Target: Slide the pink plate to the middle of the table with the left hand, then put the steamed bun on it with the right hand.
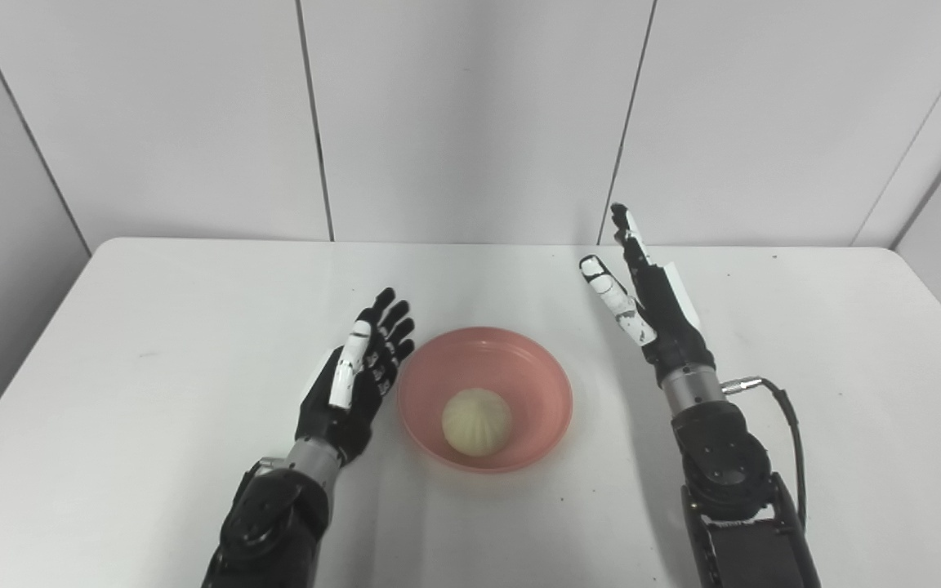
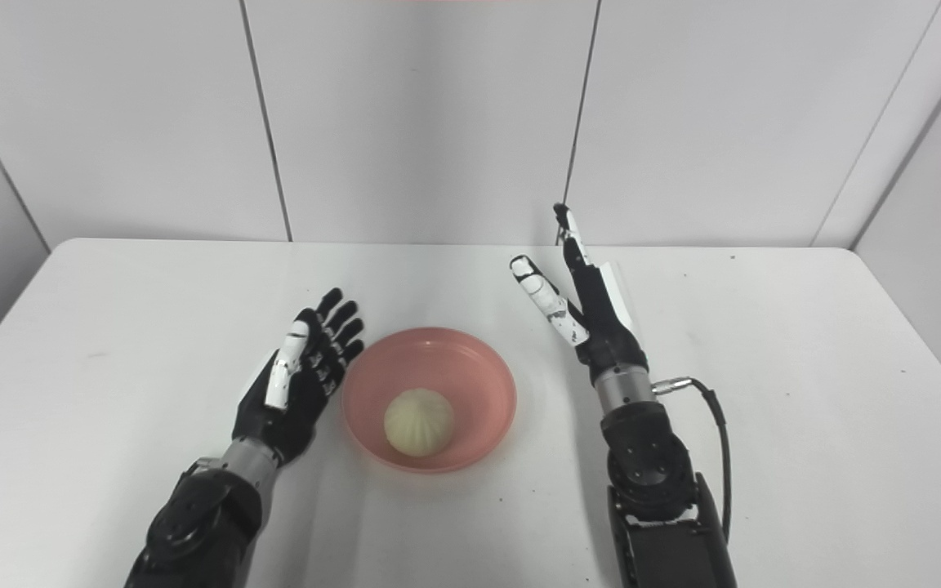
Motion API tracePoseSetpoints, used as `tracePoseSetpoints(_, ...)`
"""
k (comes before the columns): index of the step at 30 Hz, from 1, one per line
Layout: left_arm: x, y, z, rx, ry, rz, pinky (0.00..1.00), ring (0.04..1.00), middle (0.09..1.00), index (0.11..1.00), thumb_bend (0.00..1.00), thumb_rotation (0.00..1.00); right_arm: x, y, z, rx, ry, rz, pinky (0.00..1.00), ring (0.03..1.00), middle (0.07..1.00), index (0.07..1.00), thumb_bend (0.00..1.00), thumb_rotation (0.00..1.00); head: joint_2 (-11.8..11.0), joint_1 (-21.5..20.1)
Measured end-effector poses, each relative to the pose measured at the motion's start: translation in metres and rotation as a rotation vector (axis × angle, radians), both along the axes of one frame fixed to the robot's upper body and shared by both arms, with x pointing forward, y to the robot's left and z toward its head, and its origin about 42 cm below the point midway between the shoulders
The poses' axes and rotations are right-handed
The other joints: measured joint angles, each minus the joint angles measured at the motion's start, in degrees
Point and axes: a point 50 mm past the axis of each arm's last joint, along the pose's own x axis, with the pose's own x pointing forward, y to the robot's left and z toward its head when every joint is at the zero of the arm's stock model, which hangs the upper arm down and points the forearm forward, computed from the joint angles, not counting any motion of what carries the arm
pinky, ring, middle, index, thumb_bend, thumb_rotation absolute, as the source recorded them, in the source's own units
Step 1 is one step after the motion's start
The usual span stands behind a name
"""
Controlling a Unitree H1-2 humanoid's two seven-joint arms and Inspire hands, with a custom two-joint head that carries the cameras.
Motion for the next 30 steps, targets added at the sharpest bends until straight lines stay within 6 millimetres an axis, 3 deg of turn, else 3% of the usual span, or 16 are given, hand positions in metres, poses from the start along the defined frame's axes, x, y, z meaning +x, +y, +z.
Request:
tracePoseSetpoints(6, -0.015, 0.005, 0.001, 0.101, -0.031, 0.092, 1.00, 1.000, 1.000, 1.000, 0.42, 1.00, 0.005, -0.006, -0.027, 0.155, 0.032, 0.016, 1.00, 1.000, 1.000, 1.000, 0.34, 1.00, -0.5, 0.2)
tracePoseSetpoints(13, -0.023, 0.010, -0.001, 0.193, -0.091, 0.162, 1.00, 1.000, 1.000, 1.000, 0.46, 1.00, -0.004, -0.008, -0.046, 0.273, 0.068, 0.029, 1.00, 1.000, 1.000, 1.000, 0.28, 1.00, -0.8, 0.4)
tracePoseSetpoints(19, -0.027, 0.012, -0.002, 0.191, -0.094, 0.181, 1.00, 1.000, 1.000, 1.000, 0.41, 1.00, -0.022, -0.005, -0.062, 0.357, 0.137, 0.037, 1.00, 1.000, 1.000, 1.000, 0.28, 1.00, -1.5, 1.0)
tracePoseSetpoints(25, -0.027, 0.013, -0.005, 0.171, -0.080, 0.181, 1.00, 1.000, 1.000, 1.000, 0.40, 1.00, -0.026, 0.000, -0.062, 0.348, 0.143, 0.032, 1.00, 1.000, 1.000, 1.000, 0.24, 1.00, -2.6, 1.4)
tracePoseSetpoints(30, -0.026, 0.016, -0.011, 0.118, -0.045, 0.174, 1.00, 1.000, 1.000, 1.000, 0.37, 1.00, -0.028, 0.006, -0.075, 0.392, 0.158, 0.041, 1.00, 1.000, 1.000, 1.000, 0.22, 1.00, -3.9, 1.8)
